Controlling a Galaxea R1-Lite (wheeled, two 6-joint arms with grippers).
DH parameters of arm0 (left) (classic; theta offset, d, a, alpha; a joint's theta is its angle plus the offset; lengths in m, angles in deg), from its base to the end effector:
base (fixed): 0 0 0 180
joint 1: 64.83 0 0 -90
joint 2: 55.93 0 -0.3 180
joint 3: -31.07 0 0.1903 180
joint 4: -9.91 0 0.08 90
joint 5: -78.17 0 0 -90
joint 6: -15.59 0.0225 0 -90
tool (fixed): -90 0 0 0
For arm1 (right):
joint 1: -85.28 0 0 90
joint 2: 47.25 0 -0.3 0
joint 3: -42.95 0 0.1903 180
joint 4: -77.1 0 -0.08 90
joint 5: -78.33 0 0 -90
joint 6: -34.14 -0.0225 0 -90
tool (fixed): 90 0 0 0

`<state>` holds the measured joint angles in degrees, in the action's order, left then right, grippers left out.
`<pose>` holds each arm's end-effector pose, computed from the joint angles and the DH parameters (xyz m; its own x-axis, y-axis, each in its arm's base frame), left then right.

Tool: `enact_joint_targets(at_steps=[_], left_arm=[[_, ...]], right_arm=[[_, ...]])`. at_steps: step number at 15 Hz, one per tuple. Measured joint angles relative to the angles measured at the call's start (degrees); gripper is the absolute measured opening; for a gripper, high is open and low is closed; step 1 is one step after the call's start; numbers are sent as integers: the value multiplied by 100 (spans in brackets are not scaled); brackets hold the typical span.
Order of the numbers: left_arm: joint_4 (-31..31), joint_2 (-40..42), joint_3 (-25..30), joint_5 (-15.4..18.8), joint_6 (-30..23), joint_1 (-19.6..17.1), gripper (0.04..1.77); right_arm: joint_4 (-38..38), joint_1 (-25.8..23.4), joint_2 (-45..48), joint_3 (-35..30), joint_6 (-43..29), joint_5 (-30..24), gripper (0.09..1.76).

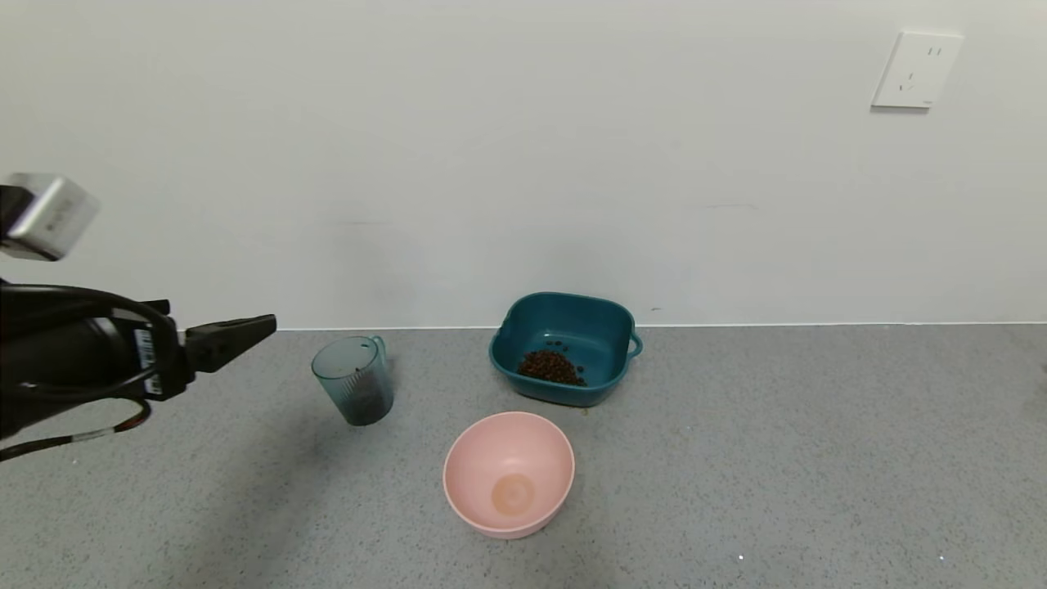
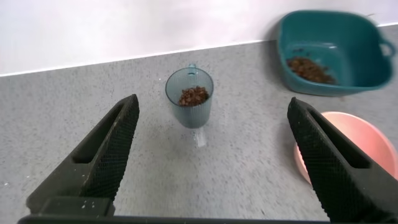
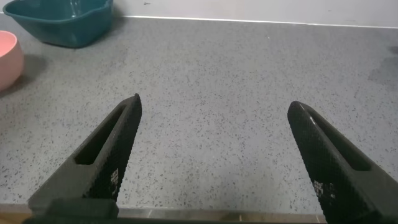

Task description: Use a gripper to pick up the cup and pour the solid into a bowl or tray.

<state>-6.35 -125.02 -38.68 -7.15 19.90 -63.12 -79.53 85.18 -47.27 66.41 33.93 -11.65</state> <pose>0.1817 -0.0073 0.2549 0.9571 -0.1102 -0.2680 0.1282 0.9905 0.0505 -0.0229 0.0000 0.0759 1.0000 -0.0021 0.0012 0.0021 1.0000 0.0037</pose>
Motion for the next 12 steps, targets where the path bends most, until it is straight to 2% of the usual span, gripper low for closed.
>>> enact_joint_targets(at_steps=[7, 12], left_arm=[[-2124, 2599, -83, 38, 255, 24, 171], [-2967, 4131, -57, 11, 351, 30, 171]], right_arm=[[0, 0, 0, 0, 2, -2, 171], [0, 0, 0, 0, 0, -2, 171]])
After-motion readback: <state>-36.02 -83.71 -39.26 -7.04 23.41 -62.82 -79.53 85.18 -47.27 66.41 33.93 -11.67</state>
